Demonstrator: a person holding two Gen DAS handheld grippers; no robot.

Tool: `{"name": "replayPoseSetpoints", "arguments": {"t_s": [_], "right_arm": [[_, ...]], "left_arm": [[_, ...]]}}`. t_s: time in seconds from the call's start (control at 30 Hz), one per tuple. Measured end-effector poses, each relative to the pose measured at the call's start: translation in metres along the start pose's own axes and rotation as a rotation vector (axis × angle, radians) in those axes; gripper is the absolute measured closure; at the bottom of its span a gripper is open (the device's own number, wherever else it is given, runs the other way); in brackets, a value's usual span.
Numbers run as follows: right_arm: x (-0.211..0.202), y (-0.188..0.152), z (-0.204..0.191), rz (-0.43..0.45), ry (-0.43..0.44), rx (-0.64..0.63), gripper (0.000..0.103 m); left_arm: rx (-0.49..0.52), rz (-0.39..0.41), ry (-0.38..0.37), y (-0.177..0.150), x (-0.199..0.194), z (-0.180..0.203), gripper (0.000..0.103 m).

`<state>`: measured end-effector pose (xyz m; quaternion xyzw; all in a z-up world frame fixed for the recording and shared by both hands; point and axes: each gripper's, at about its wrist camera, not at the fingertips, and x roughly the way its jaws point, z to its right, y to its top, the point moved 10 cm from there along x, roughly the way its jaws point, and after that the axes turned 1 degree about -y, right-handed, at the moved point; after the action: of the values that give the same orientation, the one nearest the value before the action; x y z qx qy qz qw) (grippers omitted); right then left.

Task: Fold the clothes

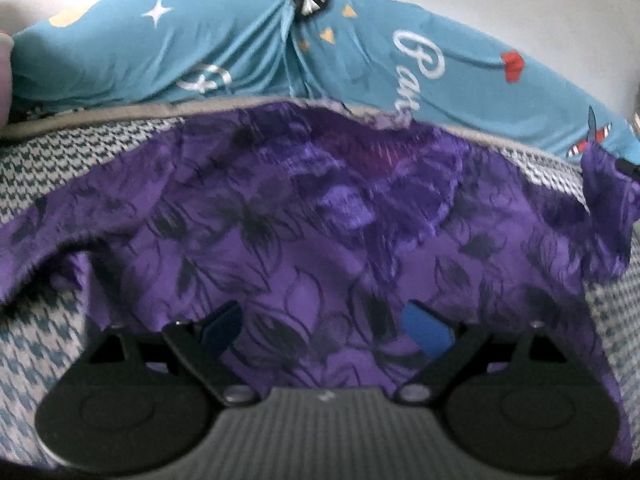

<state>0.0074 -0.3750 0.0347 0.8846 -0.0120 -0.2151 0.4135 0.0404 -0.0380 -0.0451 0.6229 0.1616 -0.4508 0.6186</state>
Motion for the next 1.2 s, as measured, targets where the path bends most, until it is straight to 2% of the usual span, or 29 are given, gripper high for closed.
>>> {"name": "replayPoseSetpoints", "arguments": {"t_s": [0.2, 0.33, 0.43, 0.6, 0.67, 0.77, 0.83, 0.93, 1.2], "right_arm": [[0.017, -0.018, -0.051, -0.039, 0.075, -0.057, 0.095], [0.026, -0.039, -0.089, -0.06, 0.132, -0.136, 0.095], [0.031, -0.064, -0.122, -0.098, 0.193, -0.208, 0.095], [0.035, -0.128, -0.17, -0.23, 0.288, -0.398, 0.092], [0.036, -0.157, -0.179, -0.315, 0.312, -0.459, 0.085], [0.039, -0.193, -0.175, -0.425, 0.281, -0.535, 0.066], [0.037, -0.212, -0.169, -0.483, 0.27, -0.571, 0.065], [0.028, -0.222, -0.157, -0.515, 0.273, -0.59, 0.061], [0.017, -0.205, -0.134, -0.555, 0.343, -0.553, 0.057]], "left_arm": [[-0.058, 0.034, 0.056, 0.025, -0.002, -0.03, 0.01], [-0.086, 0.071, 0.101, 0.032, -0.01, -0.051, 0.01], [-0.113, 0.082, 0.109, 0.033, -0.015, -0.066, 0.009], [-0.149, 0.095, 0.129, 0.031, -0.023, -0.089, 0.009], [-0.16, 0.095, 0.131, 0.03, -0.025, -0.095, 0.008], [-0.167, 0.092, 0.132, 0.027, -0.026, -0.101, 0.008], [-0.171, 0.09, 0.134, 0.026, -0.026, -0.105, 0.008], [-0.176, 0.087, 0.135, 0.024, -0.027, -0.111, 0.008], [-0.192, 0.075, 0.133, 0.018, -0.03, -0.12, 0.008]]}}
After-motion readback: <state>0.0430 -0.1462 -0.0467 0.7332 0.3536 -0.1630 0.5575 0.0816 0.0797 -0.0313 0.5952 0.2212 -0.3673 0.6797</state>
